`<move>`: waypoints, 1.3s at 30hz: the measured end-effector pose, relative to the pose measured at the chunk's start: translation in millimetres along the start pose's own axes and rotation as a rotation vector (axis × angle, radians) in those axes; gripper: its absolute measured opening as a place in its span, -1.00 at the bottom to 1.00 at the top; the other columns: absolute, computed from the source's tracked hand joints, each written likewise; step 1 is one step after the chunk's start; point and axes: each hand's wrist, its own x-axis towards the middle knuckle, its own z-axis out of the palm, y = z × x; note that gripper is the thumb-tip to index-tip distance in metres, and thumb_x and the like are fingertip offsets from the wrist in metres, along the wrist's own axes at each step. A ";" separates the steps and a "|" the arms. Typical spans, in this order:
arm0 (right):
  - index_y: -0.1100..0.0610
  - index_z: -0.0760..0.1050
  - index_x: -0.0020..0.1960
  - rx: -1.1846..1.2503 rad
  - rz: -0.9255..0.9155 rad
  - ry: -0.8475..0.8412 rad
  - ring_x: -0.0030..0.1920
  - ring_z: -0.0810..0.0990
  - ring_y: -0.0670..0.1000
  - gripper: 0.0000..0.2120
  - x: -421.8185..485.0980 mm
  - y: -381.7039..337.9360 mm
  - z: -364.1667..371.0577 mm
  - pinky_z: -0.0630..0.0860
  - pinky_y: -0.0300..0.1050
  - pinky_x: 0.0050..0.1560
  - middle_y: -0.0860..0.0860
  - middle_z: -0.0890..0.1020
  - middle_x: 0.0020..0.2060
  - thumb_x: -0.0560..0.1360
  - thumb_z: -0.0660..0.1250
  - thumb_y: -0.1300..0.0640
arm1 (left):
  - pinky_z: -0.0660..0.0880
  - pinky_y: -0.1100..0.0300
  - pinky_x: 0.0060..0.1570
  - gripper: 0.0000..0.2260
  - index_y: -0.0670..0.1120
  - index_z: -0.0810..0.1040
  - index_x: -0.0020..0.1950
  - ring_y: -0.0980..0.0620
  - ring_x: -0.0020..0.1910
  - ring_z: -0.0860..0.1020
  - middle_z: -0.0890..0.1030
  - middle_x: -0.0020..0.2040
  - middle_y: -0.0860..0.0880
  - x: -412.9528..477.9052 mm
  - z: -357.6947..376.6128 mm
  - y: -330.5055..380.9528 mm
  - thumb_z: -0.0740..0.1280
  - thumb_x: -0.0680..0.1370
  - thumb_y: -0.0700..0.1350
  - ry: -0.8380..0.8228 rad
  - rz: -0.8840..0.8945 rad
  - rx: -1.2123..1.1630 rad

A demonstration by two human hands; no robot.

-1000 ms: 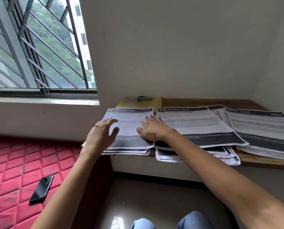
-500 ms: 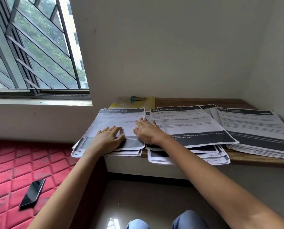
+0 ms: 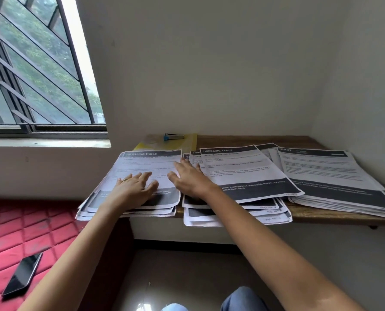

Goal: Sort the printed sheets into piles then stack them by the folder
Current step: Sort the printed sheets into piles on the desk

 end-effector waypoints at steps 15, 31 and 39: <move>0.28 0.30 0.38 -0.265 0.557 0.237 0.34 0.37 0.24 -0.32 -56.5 151.3 -89.1 0.22 0.15 0.37 0.22 0.42 0.34 0.50 0.25 -0.23 | 0.09 0.01 0.47 -0.45 -0.03 0.14 0.55 -0.04 0.51 0.16 0.20 0.55 -0.05 15.4 -4.7 131.0 0.05 0.63 0.19 0.059 0.440 -0.088; 0.23 0.51 0.12 -0.054 0.464 0.706 0.01 0.59 0.17 -0.80 -70.0 162.7 -86.2 0.57 0.00 -0.10 0.15 0.61 0.06 0.51 0.33 0.25 | -0.09 -0.09 0.52 -0.40 0.04 0.08 0.56 -0.05 0.56 0.02 0.04 0.59 -0.04 27.2 36.7 148.0 -0.02 0.59 0.30 -0.094 0.392 -0.095; 0.30 0.55 0.03 0.318 0.408 0.910 -0.04 0.62 0.08 -0.87 -65.0 145.9 -115.1 0.34 -0.39 -0.38 0.14 0.64 0.01 0.49 0.32 0.29 | 0.18 -0.19 0.45 -0.39 0.01 0.03 0.58 -0.12 0.53 0.14 0.06 0.58 -0.06 27.4 13.8 144.0 0.08 0.61 0.22 -0.035 0.379 -0.422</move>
